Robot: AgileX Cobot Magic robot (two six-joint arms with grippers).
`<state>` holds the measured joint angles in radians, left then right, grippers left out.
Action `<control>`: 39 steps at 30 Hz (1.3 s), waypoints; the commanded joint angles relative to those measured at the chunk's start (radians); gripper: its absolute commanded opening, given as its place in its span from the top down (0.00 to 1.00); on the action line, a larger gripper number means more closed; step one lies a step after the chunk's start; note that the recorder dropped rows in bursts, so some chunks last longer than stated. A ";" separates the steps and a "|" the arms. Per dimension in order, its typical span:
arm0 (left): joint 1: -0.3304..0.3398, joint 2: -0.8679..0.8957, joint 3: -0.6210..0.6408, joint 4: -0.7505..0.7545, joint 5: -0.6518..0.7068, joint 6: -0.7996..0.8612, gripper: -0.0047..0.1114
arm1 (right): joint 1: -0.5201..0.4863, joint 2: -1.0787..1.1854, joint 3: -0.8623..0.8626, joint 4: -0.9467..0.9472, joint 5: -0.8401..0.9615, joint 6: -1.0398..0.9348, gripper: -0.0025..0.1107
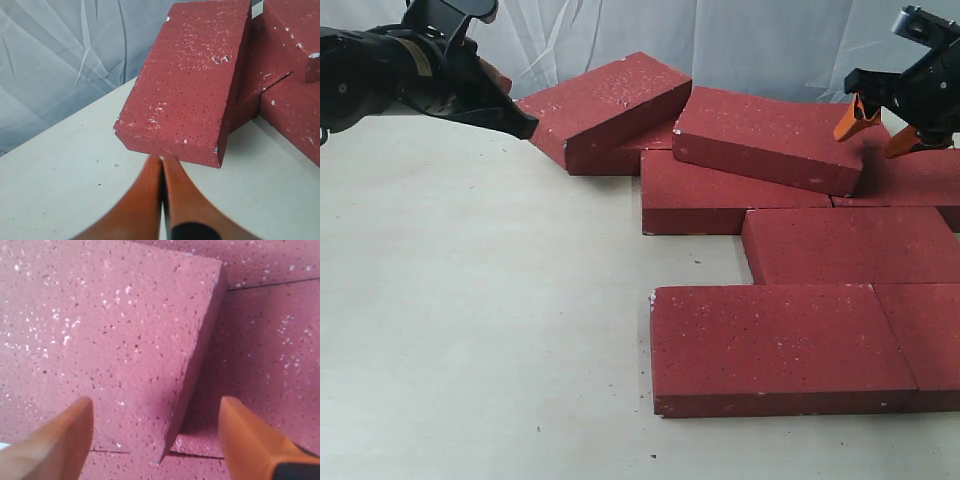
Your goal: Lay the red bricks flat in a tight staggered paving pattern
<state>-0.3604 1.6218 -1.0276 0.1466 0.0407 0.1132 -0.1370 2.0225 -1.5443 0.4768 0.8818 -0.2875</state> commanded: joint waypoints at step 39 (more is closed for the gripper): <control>0.015 -0.011 0.003 0.009 0.042 -0.001 0.96 | -0.063 -0.218 -0.061 0.229 0.175 -0.130 0.98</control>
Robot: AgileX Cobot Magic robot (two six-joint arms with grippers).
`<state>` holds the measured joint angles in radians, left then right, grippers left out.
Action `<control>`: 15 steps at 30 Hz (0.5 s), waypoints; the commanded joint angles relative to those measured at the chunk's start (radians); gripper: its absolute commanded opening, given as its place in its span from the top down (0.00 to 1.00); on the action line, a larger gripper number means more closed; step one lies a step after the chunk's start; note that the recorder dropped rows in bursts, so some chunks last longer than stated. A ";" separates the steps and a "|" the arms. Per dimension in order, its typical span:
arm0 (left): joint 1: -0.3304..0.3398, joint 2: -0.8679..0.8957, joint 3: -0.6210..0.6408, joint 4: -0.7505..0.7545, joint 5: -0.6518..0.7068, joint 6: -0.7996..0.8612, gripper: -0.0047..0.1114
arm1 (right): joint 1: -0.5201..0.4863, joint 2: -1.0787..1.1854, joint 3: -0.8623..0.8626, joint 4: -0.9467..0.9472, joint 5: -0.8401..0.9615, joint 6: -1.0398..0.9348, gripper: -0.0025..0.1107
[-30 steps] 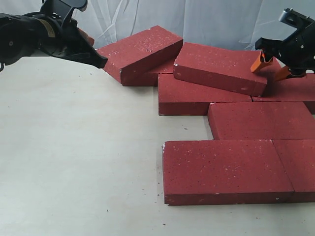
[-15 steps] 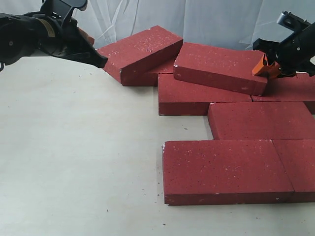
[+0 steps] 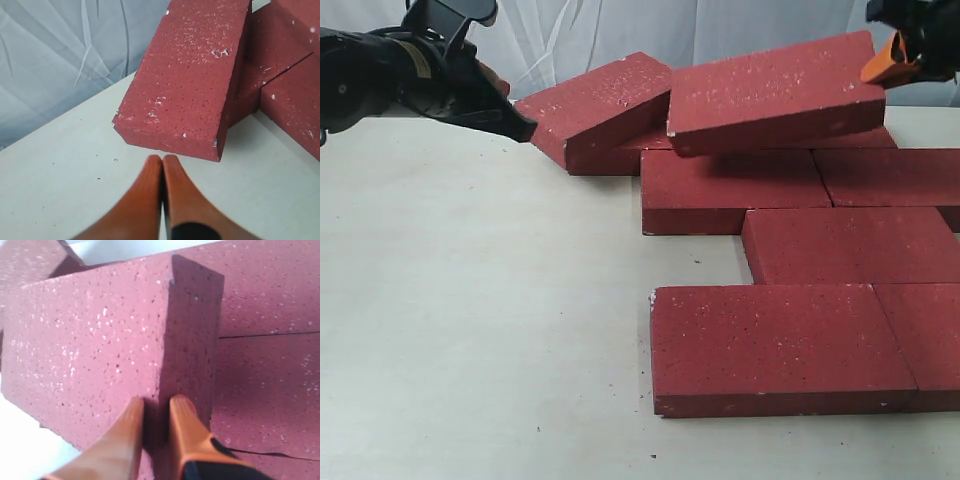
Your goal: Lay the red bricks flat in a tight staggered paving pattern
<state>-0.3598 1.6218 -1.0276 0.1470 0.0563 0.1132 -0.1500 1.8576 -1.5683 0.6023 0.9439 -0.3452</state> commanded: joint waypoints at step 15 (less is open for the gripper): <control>0.251 -0.269 0.166 -0.031 0.141 -0.007 0.96 | -0.009 -0.099 0.016 0.280 0.277 -0.259 0.98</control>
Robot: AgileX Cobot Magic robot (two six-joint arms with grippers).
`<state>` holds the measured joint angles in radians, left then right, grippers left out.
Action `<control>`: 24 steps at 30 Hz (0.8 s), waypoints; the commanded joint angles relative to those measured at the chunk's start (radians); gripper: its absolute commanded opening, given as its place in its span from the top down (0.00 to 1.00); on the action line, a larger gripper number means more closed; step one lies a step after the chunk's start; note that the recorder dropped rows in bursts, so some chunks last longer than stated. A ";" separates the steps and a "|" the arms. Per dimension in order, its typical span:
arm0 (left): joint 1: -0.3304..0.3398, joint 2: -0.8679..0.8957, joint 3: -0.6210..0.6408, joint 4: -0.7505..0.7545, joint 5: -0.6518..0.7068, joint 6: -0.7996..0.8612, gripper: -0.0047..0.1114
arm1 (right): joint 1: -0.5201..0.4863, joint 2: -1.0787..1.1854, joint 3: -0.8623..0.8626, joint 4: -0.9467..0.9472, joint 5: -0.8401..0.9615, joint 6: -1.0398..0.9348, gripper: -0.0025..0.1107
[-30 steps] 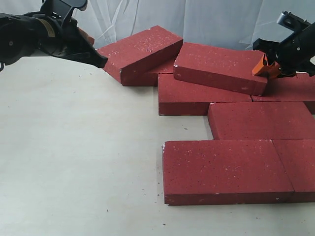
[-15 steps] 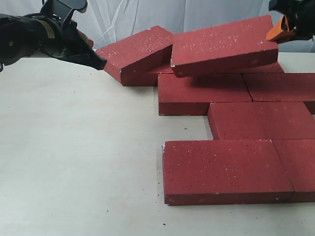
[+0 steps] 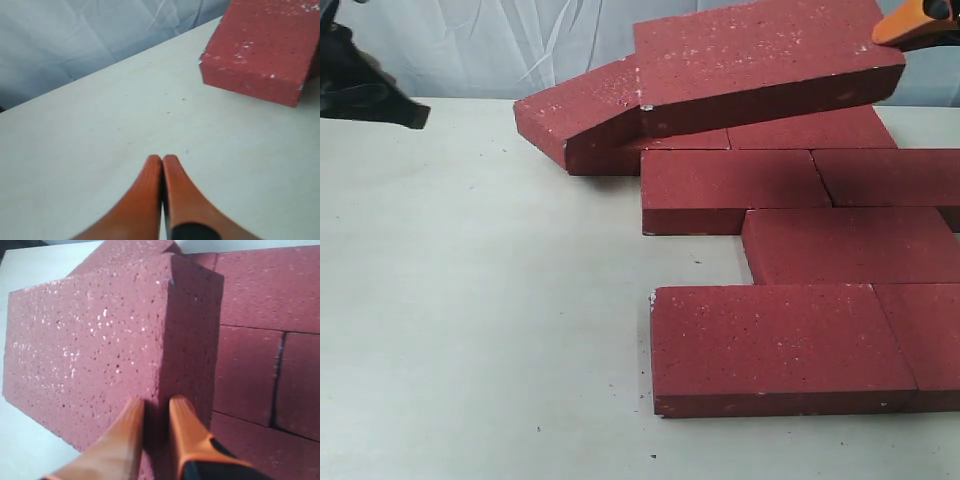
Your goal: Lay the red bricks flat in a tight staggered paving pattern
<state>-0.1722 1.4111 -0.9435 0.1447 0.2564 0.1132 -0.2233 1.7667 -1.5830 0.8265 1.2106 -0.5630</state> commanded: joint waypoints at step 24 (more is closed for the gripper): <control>0.320 -0.007 0.208 -0.103 -0.278 -0.007 0.96 | 0.598 0.113 0.144 0.061 -0.414 0.052 0.98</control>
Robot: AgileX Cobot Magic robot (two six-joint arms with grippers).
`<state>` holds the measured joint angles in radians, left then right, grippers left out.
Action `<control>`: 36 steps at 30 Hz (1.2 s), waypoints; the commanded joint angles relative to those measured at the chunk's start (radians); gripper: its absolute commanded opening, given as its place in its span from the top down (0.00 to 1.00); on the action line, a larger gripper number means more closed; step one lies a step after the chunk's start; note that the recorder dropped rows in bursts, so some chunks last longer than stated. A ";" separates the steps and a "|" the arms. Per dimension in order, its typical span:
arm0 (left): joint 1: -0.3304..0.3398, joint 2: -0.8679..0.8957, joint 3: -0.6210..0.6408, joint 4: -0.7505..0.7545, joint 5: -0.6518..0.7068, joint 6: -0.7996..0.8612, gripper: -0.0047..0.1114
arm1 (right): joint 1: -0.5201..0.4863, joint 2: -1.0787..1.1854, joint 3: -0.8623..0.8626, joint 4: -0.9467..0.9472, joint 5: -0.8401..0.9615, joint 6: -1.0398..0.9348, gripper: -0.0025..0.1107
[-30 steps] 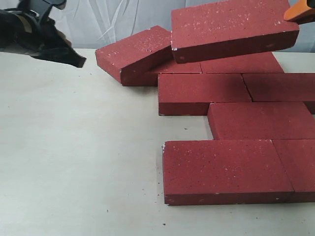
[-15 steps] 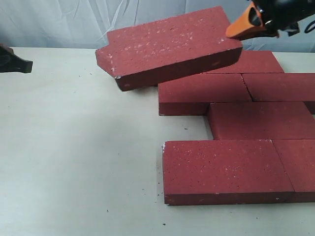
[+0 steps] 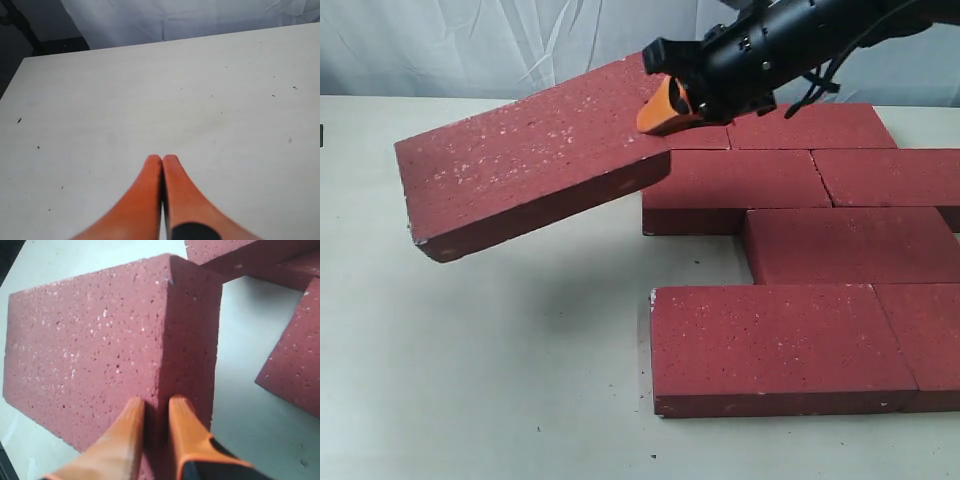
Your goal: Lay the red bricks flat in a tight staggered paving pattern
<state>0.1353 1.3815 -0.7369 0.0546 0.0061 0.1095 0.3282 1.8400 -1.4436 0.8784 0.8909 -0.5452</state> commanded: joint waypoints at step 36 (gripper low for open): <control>0.012 0.092 0.001 -0.047 0.019 -0.004 0.96 | 0.134 0.111 0.089 -0.408 -0.200 -0.075 0.97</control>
<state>0.1416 1.4534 -0.7369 0.0212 0.0000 0.1095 0.4625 1.9569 -1.3843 0.4762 0.7560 -0.5655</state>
